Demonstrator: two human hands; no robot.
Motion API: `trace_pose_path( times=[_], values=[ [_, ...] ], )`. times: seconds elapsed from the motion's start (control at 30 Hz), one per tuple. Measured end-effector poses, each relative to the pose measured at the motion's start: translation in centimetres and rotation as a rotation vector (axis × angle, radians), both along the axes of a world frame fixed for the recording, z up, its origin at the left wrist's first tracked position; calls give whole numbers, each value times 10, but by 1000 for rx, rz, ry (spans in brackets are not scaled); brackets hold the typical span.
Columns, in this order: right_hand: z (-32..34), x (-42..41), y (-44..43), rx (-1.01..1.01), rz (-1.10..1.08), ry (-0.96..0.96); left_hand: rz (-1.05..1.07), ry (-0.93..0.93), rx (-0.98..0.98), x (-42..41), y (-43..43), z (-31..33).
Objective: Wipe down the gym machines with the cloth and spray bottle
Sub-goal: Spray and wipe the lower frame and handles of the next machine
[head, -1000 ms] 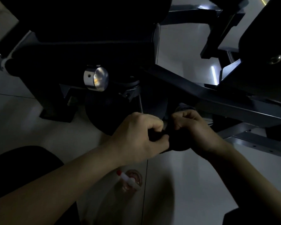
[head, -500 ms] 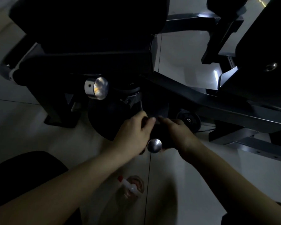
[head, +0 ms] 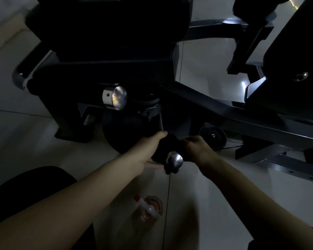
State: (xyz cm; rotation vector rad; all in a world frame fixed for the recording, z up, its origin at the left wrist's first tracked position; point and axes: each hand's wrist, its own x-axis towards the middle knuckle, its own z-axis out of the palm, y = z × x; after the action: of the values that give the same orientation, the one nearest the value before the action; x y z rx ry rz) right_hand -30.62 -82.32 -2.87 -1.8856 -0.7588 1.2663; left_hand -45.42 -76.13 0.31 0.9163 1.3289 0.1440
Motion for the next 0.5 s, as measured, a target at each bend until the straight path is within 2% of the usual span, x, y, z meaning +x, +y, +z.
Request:
trace_pose_path(
  times=[0.07, 0.1, 0.2, 0.33, 0.43, 0.5],
  values=[
    [4, -6, 2, 6, 33, -89, 75, -126, -245, 4, -1, 6],
    [6, -7, 3, 10, 57, -124, 110, -162, -300, 6, -2, 8],
    [10, -6, 3, 13, 101, -157, 150, -180, -316, 13, -4, 4],
    [16, -2, -1, 138, 184, -330, 27, -152, -303, 6, -2, 3],
    [21, 4, -1, 192, 226, -243, -76, -154, -361, -4, 3, 0],
    [19, 7, 2, 159, 214, -200, 1, -160, -379, 0, 3, 1]
  ],
)
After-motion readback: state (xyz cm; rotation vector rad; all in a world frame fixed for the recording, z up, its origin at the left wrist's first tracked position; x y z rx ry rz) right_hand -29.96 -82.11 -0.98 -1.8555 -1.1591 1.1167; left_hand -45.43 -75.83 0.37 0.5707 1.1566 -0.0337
